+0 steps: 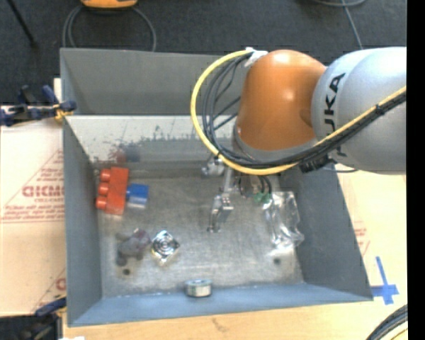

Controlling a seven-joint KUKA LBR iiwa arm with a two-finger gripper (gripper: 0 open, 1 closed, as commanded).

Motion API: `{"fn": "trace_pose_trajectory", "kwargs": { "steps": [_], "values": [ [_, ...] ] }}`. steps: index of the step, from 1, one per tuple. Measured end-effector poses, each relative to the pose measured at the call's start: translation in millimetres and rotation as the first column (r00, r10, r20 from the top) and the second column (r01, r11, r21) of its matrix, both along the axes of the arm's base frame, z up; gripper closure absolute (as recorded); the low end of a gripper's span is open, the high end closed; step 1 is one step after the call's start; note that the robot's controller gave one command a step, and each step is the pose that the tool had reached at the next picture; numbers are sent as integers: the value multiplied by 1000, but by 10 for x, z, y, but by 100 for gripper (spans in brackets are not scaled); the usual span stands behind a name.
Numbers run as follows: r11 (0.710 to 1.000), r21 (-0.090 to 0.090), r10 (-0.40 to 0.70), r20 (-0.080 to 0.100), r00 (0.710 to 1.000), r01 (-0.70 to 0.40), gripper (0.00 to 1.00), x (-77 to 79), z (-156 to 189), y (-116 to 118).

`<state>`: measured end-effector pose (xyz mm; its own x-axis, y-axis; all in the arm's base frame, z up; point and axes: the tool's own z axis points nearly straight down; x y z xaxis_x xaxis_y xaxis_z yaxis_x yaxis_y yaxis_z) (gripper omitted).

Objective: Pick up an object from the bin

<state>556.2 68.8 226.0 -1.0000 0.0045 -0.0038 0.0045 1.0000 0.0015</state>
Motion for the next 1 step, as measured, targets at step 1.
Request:
{"fn": "trace_pose_trajectory", "kwargs": {
  "steps": [1],
  "values": [
    [999,-2,37,-10,999,-37,0,-334,-1162,271]
  ]
}}
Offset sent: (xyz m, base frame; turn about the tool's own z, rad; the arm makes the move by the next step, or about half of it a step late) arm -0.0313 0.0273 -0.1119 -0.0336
